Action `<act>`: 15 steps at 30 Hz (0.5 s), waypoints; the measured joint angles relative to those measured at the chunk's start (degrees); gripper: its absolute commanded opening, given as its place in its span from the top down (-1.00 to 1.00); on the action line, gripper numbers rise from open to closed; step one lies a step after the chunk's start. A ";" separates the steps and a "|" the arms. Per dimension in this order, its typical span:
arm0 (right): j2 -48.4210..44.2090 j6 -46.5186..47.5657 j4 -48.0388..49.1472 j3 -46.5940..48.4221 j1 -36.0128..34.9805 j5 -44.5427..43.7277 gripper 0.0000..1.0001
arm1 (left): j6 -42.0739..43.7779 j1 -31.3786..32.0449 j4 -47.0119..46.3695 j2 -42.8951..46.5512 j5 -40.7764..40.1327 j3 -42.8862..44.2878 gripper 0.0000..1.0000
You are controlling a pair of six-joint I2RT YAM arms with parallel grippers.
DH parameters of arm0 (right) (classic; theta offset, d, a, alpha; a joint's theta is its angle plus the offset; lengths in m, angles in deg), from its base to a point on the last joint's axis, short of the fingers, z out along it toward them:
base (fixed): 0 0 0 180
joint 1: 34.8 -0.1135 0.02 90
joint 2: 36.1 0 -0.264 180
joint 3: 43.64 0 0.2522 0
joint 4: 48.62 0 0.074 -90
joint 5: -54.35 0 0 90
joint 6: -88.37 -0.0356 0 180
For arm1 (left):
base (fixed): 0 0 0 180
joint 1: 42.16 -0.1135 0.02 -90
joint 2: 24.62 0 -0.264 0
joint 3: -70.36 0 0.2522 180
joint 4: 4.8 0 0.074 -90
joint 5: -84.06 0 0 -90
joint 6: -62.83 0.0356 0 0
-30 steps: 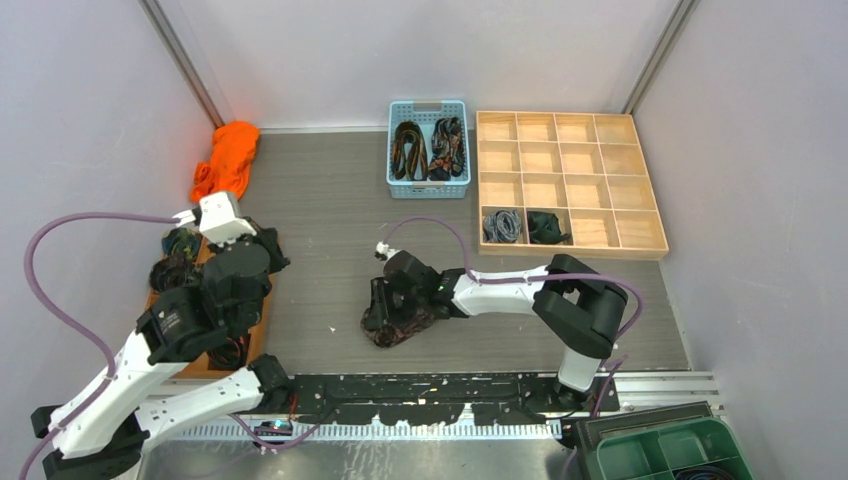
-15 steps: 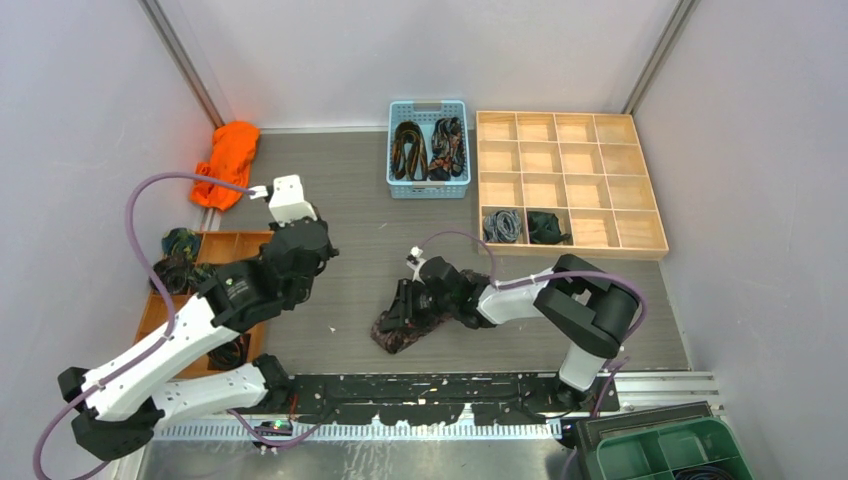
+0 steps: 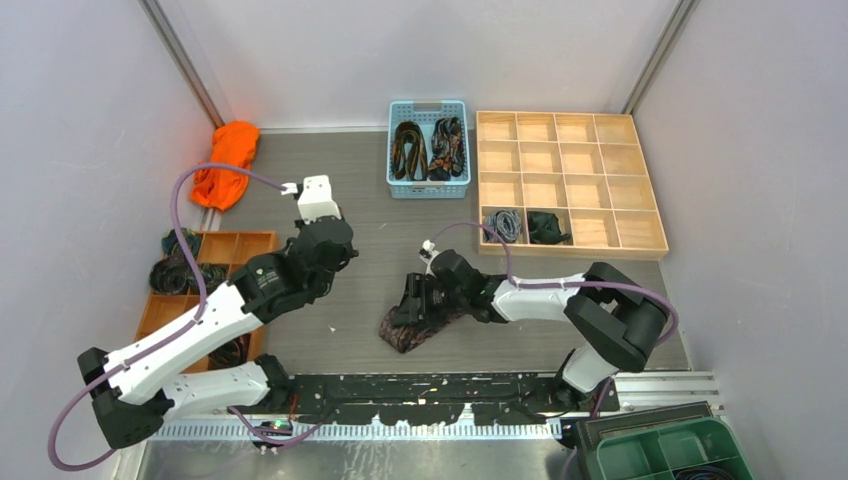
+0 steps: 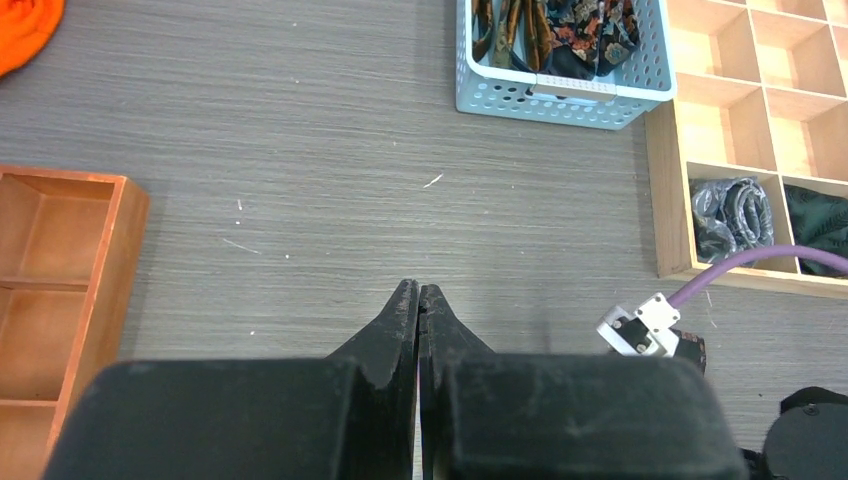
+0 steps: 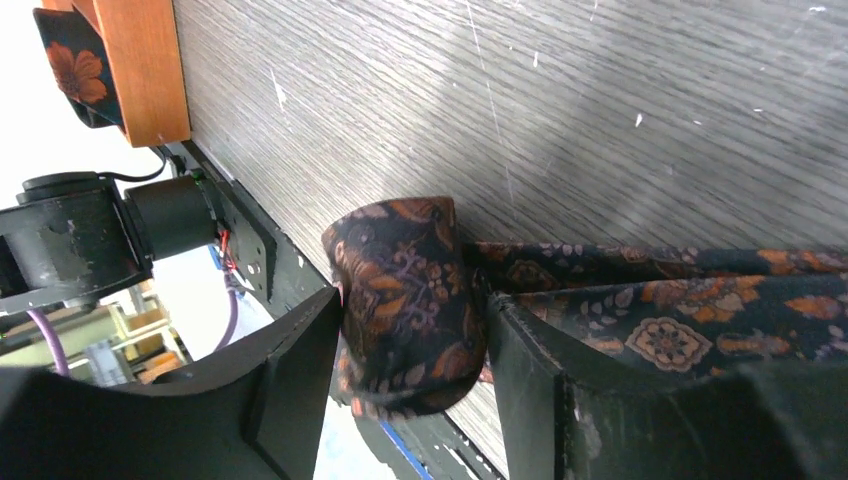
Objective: Roll the ties
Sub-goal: Roll the tie at the center of the board.
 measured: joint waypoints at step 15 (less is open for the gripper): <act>-4.61 12.13 -20.44 7.04 0.37 -9.40 -0.26 | -0.42 0.00 -2.95 -4.59 2.14 -2.91 1.00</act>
